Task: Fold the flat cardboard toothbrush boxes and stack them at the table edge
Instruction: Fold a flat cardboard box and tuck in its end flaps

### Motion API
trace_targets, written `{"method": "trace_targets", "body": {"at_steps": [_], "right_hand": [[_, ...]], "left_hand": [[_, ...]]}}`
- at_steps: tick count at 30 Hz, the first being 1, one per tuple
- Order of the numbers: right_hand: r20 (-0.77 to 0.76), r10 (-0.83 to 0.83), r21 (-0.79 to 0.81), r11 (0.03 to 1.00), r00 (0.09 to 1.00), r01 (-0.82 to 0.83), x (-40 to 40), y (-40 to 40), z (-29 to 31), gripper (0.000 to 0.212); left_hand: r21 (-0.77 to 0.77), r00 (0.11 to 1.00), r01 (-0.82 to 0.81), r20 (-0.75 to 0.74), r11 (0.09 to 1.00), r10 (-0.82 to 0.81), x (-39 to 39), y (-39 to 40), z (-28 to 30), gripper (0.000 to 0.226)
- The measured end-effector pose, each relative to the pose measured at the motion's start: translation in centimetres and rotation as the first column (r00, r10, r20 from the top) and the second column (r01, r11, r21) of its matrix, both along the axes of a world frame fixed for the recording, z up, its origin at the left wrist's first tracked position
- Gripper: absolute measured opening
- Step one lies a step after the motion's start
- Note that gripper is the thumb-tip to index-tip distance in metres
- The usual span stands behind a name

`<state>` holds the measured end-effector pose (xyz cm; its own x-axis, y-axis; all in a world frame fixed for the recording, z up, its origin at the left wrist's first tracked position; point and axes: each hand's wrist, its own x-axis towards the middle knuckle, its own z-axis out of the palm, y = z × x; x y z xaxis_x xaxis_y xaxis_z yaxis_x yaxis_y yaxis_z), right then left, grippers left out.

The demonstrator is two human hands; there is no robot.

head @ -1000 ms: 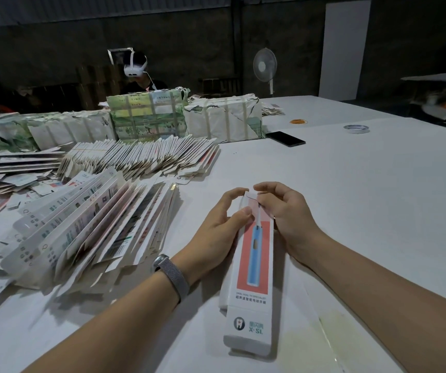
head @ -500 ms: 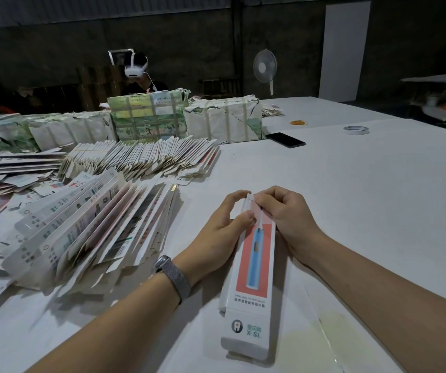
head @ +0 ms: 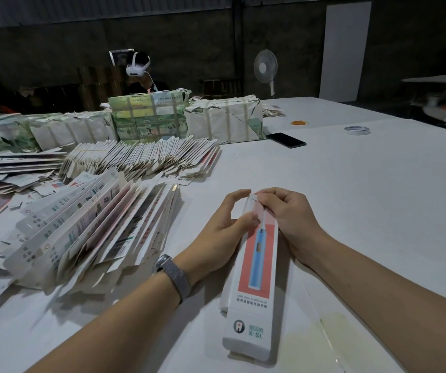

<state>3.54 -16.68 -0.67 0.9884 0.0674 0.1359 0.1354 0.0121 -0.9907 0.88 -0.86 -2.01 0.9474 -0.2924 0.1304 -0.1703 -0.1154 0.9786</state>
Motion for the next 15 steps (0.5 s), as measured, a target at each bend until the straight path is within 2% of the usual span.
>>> {"method": "trace_targets", "body": {"at_steps": [8, 15], "right_hand": [[-0.006, -0.022, 0.025, 0.999, 1.0, 0.022, 0.27, 0.28, -0.12, 0.033], [0.008, 0.007, 0.029, 1.0, 1.0, -0.007, 0.41, 0.32, -0.09, 0.039]], "left_hand": [[0.048, 1.0, 0.004, -0.005, 0.999, -0.003, 0.2, 0.07, 0.07, 0.055], [0.088, 0.999, -0.028, 0.042, 0.996, 0.025, -0.11, 0.14, 0.24, 0.044]]}}
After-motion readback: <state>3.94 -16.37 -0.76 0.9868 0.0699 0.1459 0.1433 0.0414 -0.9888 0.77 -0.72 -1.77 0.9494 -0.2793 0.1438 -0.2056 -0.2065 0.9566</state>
